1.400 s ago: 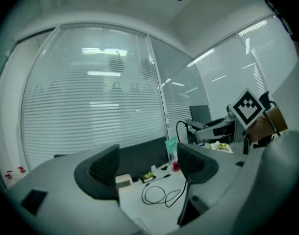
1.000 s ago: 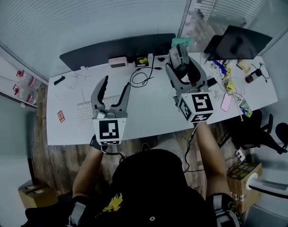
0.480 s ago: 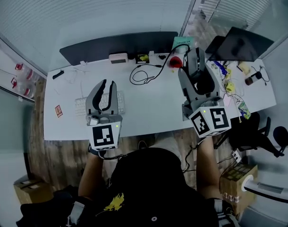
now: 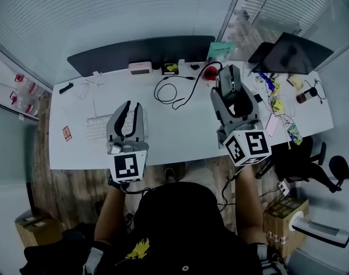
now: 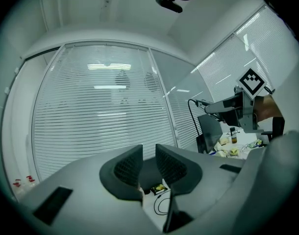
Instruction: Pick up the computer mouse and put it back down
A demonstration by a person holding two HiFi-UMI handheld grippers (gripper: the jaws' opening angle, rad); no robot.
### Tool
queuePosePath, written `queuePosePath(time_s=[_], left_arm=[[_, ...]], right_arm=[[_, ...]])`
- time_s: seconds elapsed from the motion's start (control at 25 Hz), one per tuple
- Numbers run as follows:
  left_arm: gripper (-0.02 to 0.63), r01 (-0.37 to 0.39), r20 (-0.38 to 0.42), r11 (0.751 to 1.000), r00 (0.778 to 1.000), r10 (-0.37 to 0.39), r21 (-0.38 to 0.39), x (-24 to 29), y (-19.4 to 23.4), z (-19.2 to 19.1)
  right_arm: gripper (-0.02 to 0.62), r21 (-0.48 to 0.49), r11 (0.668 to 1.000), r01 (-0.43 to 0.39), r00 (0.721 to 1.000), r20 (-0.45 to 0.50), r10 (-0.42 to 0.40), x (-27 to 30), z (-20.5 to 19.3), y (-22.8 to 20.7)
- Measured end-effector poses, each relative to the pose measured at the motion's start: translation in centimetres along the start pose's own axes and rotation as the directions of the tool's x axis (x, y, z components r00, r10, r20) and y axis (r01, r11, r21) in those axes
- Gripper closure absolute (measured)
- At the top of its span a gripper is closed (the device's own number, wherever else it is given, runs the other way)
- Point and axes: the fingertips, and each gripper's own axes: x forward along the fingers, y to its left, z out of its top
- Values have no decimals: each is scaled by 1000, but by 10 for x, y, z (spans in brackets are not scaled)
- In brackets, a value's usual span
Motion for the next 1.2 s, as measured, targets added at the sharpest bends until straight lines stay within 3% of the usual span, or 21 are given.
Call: queuePosePath(time_s=[0.08,0.2,0.36,0.44,0.64,0.8,0.92,1.04,1.2], left_arm=[[515,-5,12,999,1000,5,-35,7,-3,-12],[515,-1,-41,999,999,-1,-54,13,-9,-41],[512,5,-88,997,996,-12,-78,21,-23,-86],[511,-29,-100,997,995,22,-74,23,-26,-116],[512,-57,-270,994,962,31,-90,29,-42,-206],[512,1,-423,991,904,-58,-133,25,-74,-263],[512,41,-479,987,871,-110,-153,19,-97,-283],[512,63,-498,982,855,-146,-180,18,-117,-288],[512,96,-507,977,842,-182,-191,17,-132,-293]], right_arm=[[288,-17,1000,4,999,-39,-5,4,-19,-4],[288,-45,999,14,993,-114,-19,10,-58,-10],[288,-134,991,19,962,-267,-55,13,-137,-17],[288,-118,993,20,929,-365,-62,11,-190,-23],[288,-48,997,56,808,-585,-73,-12,-324,-36],[288,-7,995,104,713,-697,-79,-36,-400,-42],[288,9,992,128,656,-751,-78,-42,-442,-41],[288,9,994,108,618,-784,-60,-42,-465,-38],[287,4,997,83,605,-795,-47,-38,-483,-30]])
